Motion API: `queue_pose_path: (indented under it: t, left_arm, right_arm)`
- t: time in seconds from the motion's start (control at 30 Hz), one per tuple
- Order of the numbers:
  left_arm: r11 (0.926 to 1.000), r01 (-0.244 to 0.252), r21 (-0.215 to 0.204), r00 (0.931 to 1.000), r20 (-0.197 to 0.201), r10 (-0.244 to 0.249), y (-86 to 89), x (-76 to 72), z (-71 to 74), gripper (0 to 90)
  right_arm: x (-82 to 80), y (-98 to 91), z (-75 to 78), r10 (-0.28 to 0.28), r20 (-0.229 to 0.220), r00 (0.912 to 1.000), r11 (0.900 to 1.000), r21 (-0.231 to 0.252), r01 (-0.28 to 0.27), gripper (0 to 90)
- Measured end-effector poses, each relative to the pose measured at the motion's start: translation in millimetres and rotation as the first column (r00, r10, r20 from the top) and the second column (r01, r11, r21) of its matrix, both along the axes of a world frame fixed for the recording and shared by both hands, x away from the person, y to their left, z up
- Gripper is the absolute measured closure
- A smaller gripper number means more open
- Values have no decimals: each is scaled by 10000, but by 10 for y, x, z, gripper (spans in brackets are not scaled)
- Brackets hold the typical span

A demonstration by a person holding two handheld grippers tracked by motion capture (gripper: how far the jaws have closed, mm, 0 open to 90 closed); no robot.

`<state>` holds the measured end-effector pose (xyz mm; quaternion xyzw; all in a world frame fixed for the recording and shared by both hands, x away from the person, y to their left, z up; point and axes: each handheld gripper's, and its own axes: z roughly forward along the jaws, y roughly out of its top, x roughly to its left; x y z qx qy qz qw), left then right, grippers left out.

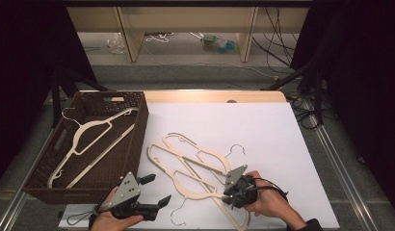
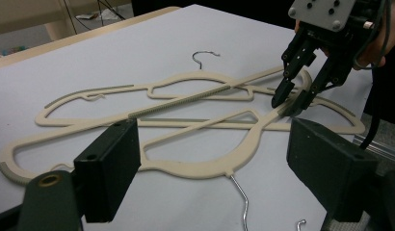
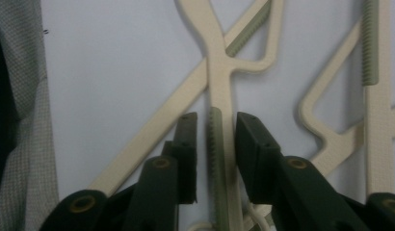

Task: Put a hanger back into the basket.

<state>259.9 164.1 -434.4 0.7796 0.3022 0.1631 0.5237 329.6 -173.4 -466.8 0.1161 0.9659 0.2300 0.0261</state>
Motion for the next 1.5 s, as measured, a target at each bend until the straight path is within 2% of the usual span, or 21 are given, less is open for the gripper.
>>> queue_pose_path:
  t: [0.23, 0.4, 0.47, 0.57, 0.6, 0.67, 0.7, 0.77, 0.87, 0.9, 1.0, 1.07, 1.1, 1.23, 1.27, 1.33, 1.37, 1.4, 1.43, 1.47, 1.5]
  left_arm:
    - [10000, -29, 73, 10000, -46, 29, -3, 1, -15, 197]
    - [10000, 42, 53, 10000, -22, -42, -14, 14, -18, 198]
    - [9996, 57, 259, 10000, -34, -56, -17, 2, -31, 198]
    - [9998, 82, 157, 10000, -25, -82, -31, 13, -34, 199]
    - [9992, 98, 389, 9999, -25, -98, -24, 9, -35, 200]
    - [9989, 222, 408, 9996, -170, -215, -43, -2, -54, 200]
    - [9989, 222, 408, 9996, -170, -215, -43, -2, -54, 202]
    - [9975, 390, 588, 9992, -111, -384, -63, 7, -57, 203]
    - [9961, 410, 781, 9991, -106, -403, -75, 2, -69, 205]
    - [9942, 446, 979, 9990, -76, -441, -86, 12, -78, 207]
    - [9931, 410, 1095, 9992, -25, -409, -113, 27, -90, 212]
    - [9890, 537, 1377, 9985, 2, -543, -151, 43, -120, 222]
    - [9854, 636, 1581, 9980, -141, -621, -185, 73, -145, 226]
    - [9710, 851, 2234, 9963, -51, -861, -240, 157, -213, 239]
    - [9710, 851, 2234, 9963, -51, -861, -240, 157, -213, 242]
    - [9519, 956, 2910, 9949, 42, -1012, -269, 236, -275, 249]
    - [9519, 956, 2910, 9949, 42, -1012, -269, 236, -275, 257]
    - [9416, 1094, 3186, 9930, 84, -1182, -299, 282, -313, 261]
    - [9416, 1094, 3186, 9930, 84, -1182, -299, 282, -313, 263]
    - [9333, 1128, 3409, 9924, 88, -1231, -313, 305, -333, 264]
    - [9201, 1228, 3720, 9901, 174, -1392, -345, 336, -374, 266]
  right_arm:
    - [38, 39, 10, -234, -398, 9989, 9995, -220, 225, 748]
    - [35, 93, 25, -360, -381, 9986, 9975, -627, 335, 750]
    - [36, 104, 32, -449, -552, 9975, 9965, -731, 409, 755]
    - [37, 127, 36, -516, -362, 9980, 9953, -840, 484, 781]
    - [34, 129, 39, -574, -370, 9977, 9948, -869, 540, 783]
    - [40, 127, 49, -762, -624, 9951, 9932, -931, 702, 793]
    - [34, 128, 46, -880, -474, 9950, 9927, -863, 837, 800]
    - [38, 121, 53, -1037, -528, 9932, 9916, -836, 991, 801]
    - [41, 95, 75, -757, -519, 9958, 9934, -898, 708, 801]
    - [29, 78, 117, -677, -578, 9960, 9946, -828, 628, 801]
    - [6, 52, 197, -424, -632, 9971, 9966, -738, 377, 801]
    - [-14, 41, 251, -232, -637, 9977, 9970, -750, 184, 801]
    - [-25, 40, 273, -188, -627, 9979, 9973, -726, 142, 800]
    - [-47, 40, 347, -30, -516, 9987, 9971, -756, -10, 801]
    - [-53, 33, 367, -29, -601, 9982, 9967, -811, -20, 801]
    - [-50, 22, 407, 92, -642, 9979, 9962, -857, -147, 801]
    - [-50, 22, 407, 92, -642, 9979, 9962, -857, -147, 801]
    - [-70, 6, 437, 13, -556, 9984, 9971, -761, -56, 800]
    - [-70, 6, 437, 13, -556, 9984, 9971, -761, -56, 800]
    - [-71, -9, 473, 160, -497, 9986, 9970, -747, -197, 800]
    - [-79, -13, 488, 102, -498, 9987, 9973, -722, -138, 800]
